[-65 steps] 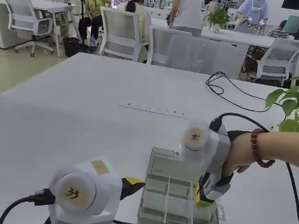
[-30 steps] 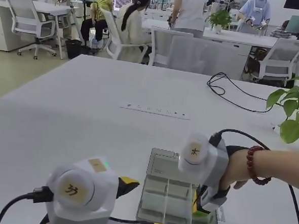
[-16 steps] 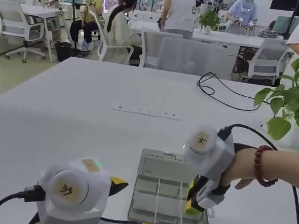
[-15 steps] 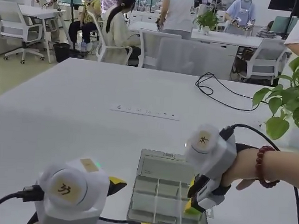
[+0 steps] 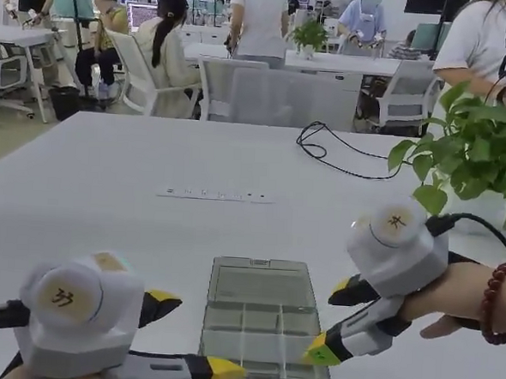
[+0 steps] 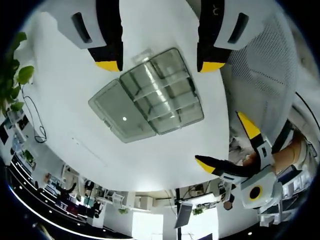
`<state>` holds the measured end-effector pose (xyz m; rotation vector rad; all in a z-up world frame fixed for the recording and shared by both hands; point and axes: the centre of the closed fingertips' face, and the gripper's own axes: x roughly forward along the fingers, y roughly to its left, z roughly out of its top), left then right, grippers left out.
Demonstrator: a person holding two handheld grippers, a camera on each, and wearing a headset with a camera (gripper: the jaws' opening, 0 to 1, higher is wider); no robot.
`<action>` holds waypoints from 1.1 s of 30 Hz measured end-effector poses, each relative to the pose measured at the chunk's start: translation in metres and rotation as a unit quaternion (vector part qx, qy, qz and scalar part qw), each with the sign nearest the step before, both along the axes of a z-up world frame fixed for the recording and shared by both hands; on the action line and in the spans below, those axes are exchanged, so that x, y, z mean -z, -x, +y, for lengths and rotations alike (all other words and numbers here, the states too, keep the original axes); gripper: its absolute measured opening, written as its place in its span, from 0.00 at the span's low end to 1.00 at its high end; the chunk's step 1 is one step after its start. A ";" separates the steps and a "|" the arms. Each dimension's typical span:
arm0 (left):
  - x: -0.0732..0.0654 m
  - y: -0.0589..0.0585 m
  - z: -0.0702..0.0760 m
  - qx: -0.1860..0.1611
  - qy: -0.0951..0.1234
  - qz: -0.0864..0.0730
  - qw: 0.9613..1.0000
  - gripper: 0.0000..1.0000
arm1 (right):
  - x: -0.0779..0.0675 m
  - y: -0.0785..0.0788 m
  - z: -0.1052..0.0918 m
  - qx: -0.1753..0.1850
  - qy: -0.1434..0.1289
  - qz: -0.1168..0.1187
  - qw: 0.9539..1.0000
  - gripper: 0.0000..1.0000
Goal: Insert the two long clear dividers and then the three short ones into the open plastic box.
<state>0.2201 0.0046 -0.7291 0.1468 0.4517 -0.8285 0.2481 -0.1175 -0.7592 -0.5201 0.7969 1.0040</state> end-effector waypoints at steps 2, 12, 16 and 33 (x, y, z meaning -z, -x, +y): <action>0.001 0.003 0.001 0.001 -0.004 0.010 1.000 0.71 | -0.001 0.005 -0.003 0.012 -0.008 0.000 1.000 0.63; 0.002 0.007 0.009 -0.006 -0.019 0.028 0.999 0.74 | -0.009 0.020 -0.012 0.068 -0.073 -0.013 0.995 0.75; -0.003 0.007 0.014 -0.022 0.001 0.028 0.999 0.77 | -0.018 0.022 -0.009 0.086 -0.099 -0.028 0.991 0.81; 0.001 0.002 0.027 -0.058 -0.005 0.036 0.998 0.85 | -0.019 0.026 -0.004 0.132 -0.161 -0.042 0.977 1.00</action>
